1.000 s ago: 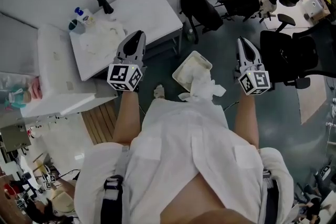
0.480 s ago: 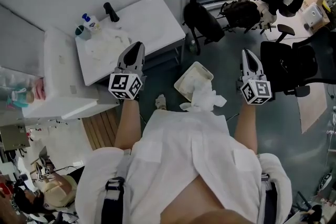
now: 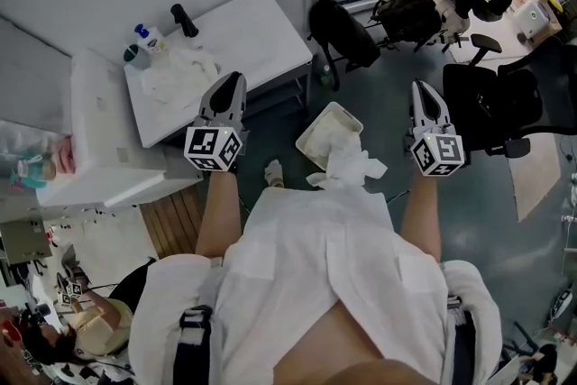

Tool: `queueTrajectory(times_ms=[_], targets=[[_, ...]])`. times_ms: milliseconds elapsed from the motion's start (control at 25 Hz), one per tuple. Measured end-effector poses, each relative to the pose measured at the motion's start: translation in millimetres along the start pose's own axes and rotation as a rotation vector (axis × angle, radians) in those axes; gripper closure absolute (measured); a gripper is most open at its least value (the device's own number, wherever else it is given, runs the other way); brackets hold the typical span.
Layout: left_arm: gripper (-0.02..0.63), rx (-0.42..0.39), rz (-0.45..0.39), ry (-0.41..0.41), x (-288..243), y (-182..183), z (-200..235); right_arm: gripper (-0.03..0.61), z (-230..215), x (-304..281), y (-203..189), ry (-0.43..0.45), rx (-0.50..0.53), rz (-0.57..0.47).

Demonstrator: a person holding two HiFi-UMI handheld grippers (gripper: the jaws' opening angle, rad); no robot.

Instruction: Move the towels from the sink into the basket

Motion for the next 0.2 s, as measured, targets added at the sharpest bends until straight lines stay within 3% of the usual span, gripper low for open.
queueTrajectory(times_ms=[200], targets=[[0.581,0.0,0.001,-0.002,-1.6,0.9,-1.5,0.552,-2.7,1.6,0.3,-0.007,0.0,0.002]])
Point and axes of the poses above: the fingertips, and each gripper's own axes: x backward along the fingers, z to its left, y out of its top, the point moved 8 cm from there along x, backward along the fingers, and after that the axes turned 10 degrees about -z, right-handed, at the moved point
